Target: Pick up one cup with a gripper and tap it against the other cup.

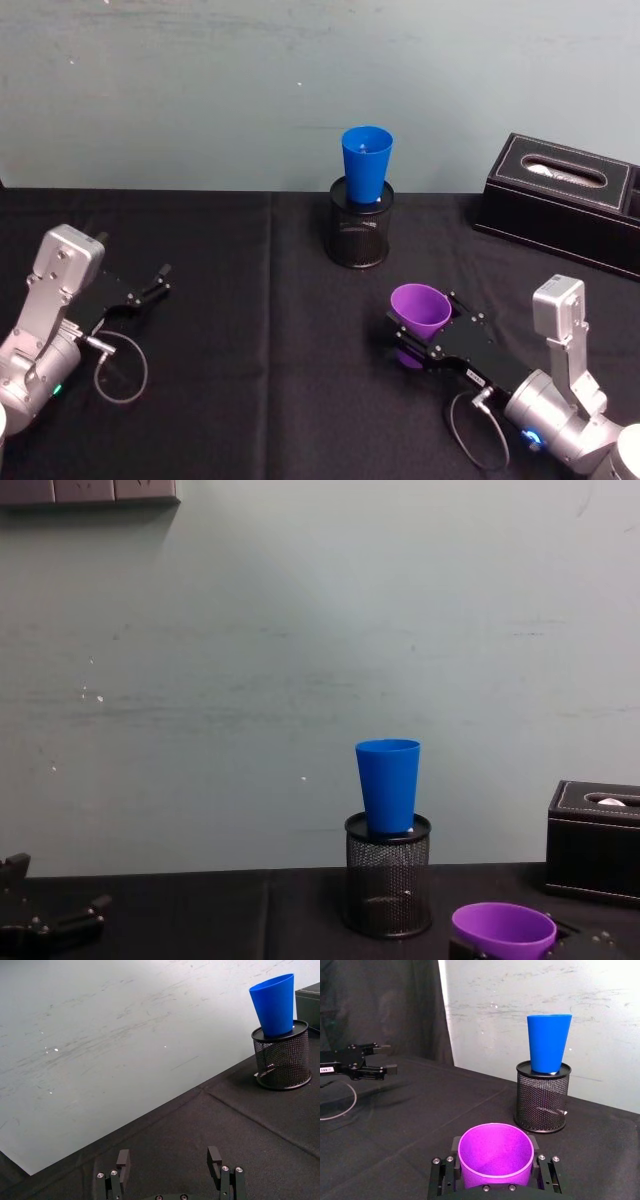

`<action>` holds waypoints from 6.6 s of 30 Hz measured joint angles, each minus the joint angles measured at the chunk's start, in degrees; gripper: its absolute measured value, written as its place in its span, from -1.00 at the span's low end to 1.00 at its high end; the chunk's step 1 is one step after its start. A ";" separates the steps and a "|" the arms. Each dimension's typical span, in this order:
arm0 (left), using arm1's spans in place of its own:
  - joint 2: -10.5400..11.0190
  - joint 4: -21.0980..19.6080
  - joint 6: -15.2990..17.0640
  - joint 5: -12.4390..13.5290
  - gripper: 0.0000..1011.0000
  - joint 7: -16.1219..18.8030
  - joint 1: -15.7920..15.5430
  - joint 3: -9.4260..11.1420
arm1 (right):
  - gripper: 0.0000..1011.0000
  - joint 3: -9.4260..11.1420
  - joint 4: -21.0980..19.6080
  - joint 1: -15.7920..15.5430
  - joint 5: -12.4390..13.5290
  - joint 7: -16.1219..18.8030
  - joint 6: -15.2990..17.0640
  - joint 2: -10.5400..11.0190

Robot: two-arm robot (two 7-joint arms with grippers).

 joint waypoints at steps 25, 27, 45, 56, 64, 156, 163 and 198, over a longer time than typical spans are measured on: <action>0.00 0.00 0.00 0.00 1.00 0.00 0.00 0.00 | 0.49 -0.72 6.42 4.67 -1.65 0.54 -1.64 -2.60; 0.00 0.00 0.00 0.01 1.00 0.00 0.00 0.00 | 0.49 -0.73 6.78 4.89 -1.70 0.63 -1.80 -2.72; 0.00 0.00 0.00 0.00 1.00 0.00 0.00 0.00 | 0.49 -0.62 7.48 5.15 -1.74 0.98 -2.18 -2.99; 0.00 0.00 0.00 0.00 1.00 0.00 0.00 0.00 | 0.49 -0.64 7.46 5.15 -1.75 0.96 -2.10 -2.95; 0.00 0.00 0.00 0.00 1.00 0.00 0.00 0.00 | 0.85 -0.64 7.41 5.15 -1.75 0.93 -2.05 -2.95; 0.00 0.00 0.00 0.00 1.00 0.00 0.00 0.00 | 0.98 2.38 -8.44 -0.93 -1.00 -6.26 4.43 -0.64; 0.00 0.00 0.00 0.00 1.00 0.00 0.00 0.00 | 0.98 2.41 -8.49 -1.01 -1.65 -6.22 4.40 -0.71; 0.00 0.00 0.00 0.00 1.00 0.00 0.00 0.00 | 0.98 7.35 -4.42 -0.15 -3.82 -9.53 2.88 -1.68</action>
